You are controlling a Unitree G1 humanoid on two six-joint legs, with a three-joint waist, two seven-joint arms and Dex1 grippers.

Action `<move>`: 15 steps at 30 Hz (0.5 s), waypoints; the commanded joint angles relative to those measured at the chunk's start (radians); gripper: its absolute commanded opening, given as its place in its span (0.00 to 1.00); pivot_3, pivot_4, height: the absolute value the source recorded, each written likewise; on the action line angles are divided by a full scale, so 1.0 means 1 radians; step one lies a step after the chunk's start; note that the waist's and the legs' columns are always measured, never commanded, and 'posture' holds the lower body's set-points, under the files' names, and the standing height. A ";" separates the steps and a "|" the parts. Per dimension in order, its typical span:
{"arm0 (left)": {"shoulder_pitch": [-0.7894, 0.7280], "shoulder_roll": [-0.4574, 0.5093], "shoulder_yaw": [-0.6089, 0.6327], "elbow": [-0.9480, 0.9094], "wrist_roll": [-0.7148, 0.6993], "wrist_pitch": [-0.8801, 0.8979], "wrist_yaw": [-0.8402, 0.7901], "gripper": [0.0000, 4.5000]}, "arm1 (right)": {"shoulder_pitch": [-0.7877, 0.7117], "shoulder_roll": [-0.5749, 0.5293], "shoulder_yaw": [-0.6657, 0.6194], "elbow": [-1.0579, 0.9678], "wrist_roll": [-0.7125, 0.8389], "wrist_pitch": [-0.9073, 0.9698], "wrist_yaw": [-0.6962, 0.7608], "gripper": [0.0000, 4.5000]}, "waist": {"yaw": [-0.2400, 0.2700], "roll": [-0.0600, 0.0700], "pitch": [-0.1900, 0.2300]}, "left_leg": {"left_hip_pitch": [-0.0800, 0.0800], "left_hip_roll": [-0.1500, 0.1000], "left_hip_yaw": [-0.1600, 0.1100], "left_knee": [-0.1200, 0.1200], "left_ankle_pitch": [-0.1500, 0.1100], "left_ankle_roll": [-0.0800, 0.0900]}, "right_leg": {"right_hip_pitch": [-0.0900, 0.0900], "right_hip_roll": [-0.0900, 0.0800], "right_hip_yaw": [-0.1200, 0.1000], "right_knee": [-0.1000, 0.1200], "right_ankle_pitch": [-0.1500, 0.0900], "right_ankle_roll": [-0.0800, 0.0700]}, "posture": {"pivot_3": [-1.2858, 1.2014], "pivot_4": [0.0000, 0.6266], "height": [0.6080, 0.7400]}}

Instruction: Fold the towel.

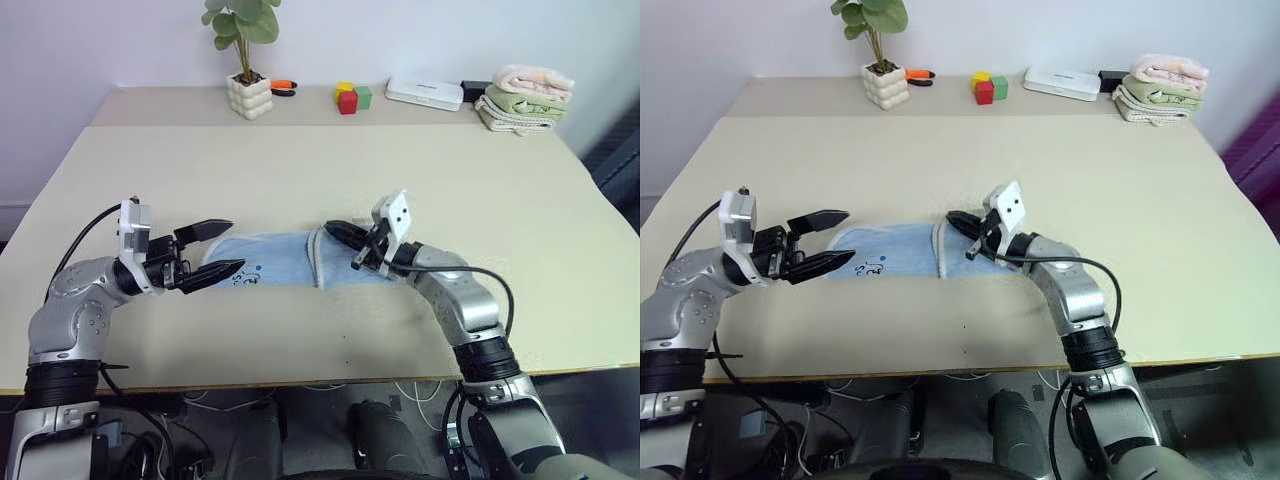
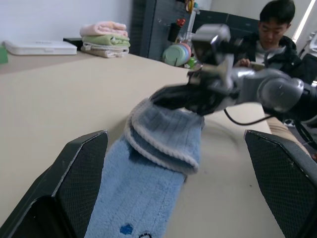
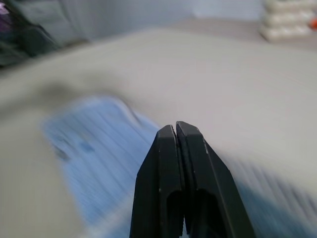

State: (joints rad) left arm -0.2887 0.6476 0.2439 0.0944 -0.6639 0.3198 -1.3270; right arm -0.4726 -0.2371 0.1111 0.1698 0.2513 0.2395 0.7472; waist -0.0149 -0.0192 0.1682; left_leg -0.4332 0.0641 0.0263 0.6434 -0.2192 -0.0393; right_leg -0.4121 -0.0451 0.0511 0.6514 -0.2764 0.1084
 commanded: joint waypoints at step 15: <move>0.009 0.002 0.015 -0.042 -0.011 -0.009 0.021 1.00 | -0.031 0.022 0.022 0.302 -0.220 -0.277 -0.228 0.01 | 0.001 0.000 0.000 | 0.004 0.000 0.000 0.000 0.000 0.000 | 0.004 0.000 0.000 0.000 -0.001 -0.003 | 0.52 0.24 1.00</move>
State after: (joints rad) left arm -0.2768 0.6473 0.2464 0.0721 -0.6654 0.3221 -1.3080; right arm -0.5276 -0.2157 0.1315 0.4712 0.0442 -0.0391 0.5270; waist -0.0138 -0.0194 0.1681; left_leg -0.4282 0.0641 0.0263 0.6428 -0.2192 -0.0394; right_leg -0.4074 -0.0453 0.0513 0.6511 -0.2779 0.1057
